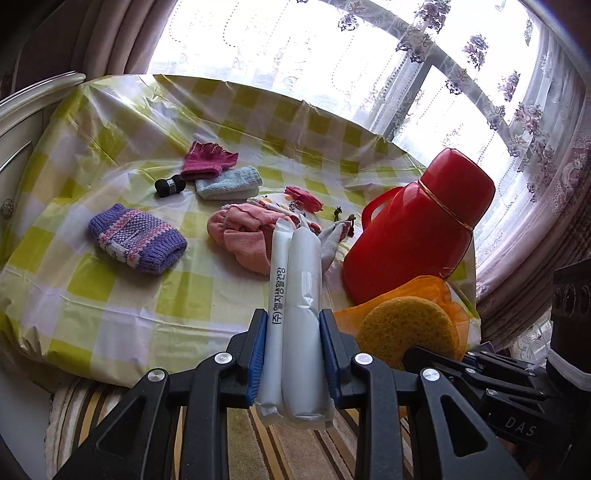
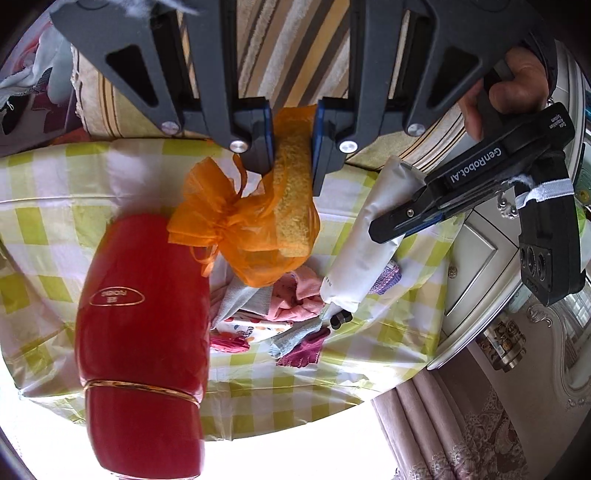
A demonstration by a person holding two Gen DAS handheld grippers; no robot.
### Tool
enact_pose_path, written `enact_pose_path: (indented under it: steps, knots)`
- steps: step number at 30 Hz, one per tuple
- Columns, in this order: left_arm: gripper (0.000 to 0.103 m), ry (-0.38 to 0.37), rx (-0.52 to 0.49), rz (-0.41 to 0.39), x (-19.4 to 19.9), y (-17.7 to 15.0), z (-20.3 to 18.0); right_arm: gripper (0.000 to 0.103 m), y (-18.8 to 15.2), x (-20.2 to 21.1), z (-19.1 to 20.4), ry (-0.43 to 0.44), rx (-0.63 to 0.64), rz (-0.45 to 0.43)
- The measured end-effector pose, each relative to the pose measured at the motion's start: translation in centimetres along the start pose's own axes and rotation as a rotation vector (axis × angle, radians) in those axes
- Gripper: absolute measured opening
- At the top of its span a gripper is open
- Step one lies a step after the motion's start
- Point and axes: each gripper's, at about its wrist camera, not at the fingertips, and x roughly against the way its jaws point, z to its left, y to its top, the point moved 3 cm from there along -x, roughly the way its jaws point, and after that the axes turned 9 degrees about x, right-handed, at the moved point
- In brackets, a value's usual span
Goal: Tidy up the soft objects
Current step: 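Carry the white packet and sponge bag into the purple box and open both tools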
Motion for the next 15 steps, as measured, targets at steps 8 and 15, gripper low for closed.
enact_pose_path:
  steps: [8, 15]
  knots:
    - [0.029, -0.045, -0.079, 0.056, -0.8, -1.9, -4.8, 0.020, -1.8, 4.5, -5.4, -0.131, -0.051, -0.035]
    - [0.029, -0.124, -0.176, 0.119, -2.1, -4.1, -10.6, 0.020, -3.6, 9.3, -11.9, -0.370, -0.102, -0.049]
